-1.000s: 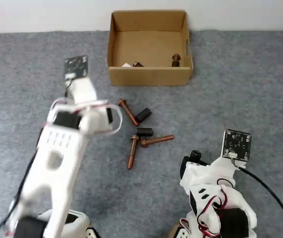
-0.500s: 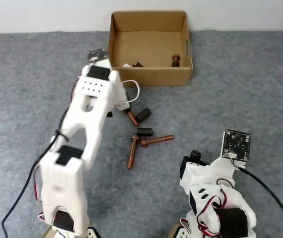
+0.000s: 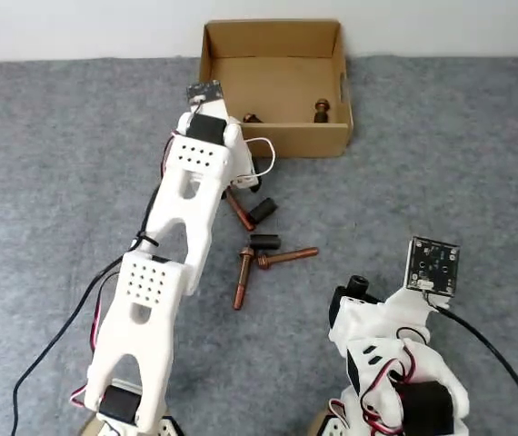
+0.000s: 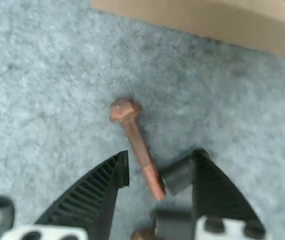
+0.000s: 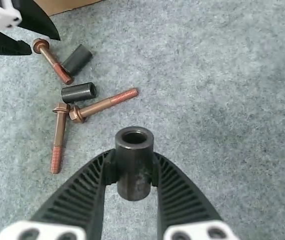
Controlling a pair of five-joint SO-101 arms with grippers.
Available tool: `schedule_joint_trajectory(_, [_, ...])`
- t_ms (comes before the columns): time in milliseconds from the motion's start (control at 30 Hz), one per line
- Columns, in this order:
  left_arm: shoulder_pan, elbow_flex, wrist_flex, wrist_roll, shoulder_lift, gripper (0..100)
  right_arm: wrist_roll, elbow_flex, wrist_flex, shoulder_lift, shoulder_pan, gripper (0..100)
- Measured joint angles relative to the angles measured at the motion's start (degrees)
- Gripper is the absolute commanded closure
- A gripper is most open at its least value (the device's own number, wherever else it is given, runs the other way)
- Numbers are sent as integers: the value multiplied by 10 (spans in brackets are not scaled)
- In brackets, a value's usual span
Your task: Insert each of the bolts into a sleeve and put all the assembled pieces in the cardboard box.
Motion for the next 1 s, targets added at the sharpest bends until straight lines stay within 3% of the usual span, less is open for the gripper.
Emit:
schedule_joint_trajectory(233, [-23, -76, 1, 0, 88, 807, 0, 0, 0, 0, 0, 991])
schedule_joint_trajectory(433, [-22, -93, -4, 0, 110, 992, 0, 0, 0, 0, 0, 991])
schedule_joint_trajectory(1000, [-16, -94, 1, 2, 110, 996, 0, 0, 0, 0, 0, 991])
